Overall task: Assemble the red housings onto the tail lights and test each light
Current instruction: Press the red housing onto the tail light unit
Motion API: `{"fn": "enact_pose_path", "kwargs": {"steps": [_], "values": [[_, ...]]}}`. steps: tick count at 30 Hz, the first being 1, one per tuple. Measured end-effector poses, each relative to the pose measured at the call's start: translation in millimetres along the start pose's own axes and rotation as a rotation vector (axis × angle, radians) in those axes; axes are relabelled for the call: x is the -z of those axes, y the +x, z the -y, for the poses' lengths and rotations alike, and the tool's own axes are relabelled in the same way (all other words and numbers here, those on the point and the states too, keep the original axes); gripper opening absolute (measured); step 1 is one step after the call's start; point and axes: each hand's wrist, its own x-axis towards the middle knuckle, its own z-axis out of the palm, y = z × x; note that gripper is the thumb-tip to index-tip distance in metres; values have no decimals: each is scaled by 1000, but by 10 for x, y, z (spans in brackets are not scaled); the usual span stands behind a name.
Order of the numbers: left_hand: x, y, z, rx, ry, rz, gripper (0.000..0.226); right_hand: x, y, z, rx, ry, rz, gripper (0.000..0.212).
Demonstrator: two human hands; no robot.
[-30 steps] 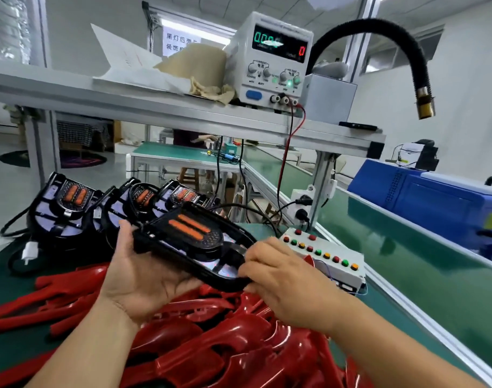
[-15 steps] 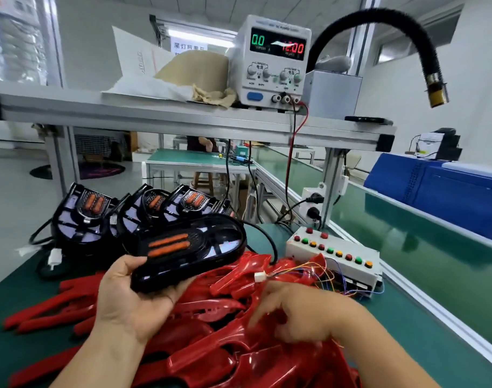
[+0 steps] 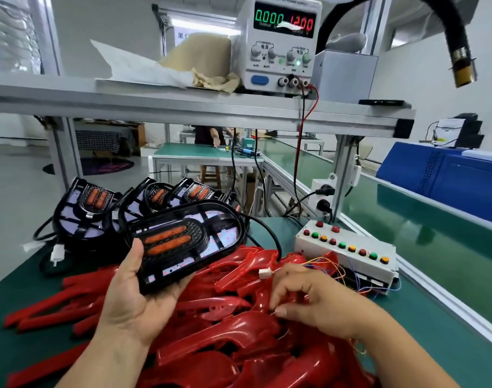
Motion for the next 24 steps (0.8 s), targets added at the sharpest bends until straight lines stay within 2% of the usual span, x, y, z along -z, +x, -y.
{"fn": "enact_pose_path", "kwargs": {"steps": [4,7,9,11,14,16,18,20,24], "values": [[-30,-8,13,18,3,-25,43,-114,38,-57,-13,-249,160,36],[-42,-33,32,43,10,-25,44,-170,70,-70,-10,-252,104,20],[-47,-42,35,57,15,-36,44,-163,58,-83,0,-172,71,8],[-50,-37,35,59,40,-44,43,-106,18,-105,29,-46,13,9],[-57,-23,30,64,130,-39,47,27,-71,-53,16,292,-164,5],[-53,-21,39,74,191,9,54,90,-104,-46,20,644,-269,22],[-60,-45,66,108,230,71,57,114,-74,-61,40,882,-339,37],[-74,-71,114,144,267,141,55,108,-16,-65,38,924,-418,35],[-113,-105,197,149,356,222,53,43,72,-64,-59,764,-522,22]]}}
